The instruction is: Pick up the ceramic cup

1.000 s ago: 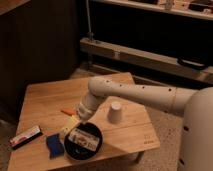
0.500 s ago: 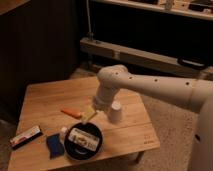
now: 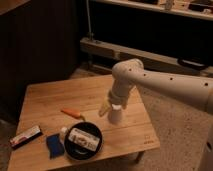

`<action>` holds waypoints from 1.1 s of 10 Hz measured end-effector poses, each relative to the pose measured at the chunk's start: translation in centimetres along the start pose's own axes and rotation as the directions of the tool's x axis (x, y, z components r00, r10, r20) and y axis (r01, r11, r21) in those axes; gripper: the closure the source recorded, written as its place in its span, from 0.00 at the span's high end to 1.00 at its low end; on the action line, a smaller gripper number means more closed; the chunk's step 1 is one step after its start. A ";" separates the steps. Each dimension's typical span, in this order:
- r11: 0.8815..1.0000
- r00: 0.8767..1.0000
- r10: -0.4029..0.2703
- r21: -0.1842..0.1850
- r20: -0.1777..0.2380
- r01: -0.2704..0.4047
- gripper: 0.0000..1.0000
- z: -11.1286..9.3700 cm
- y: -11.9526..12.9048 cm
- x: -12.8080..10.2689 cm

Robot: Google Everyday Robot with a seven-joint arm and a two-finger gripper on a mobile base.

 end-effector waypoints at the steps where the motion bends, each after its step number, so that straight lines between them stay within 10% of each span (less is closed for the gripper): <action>1: 1.000 1.000 0.015 -0.022 0.003 -0.015 0.80 -0.4 0.8 0.4; 11: 1.000 1.000 0.000 -0.026 -0.024 -0.001 0.80 3.3 3.6 4.7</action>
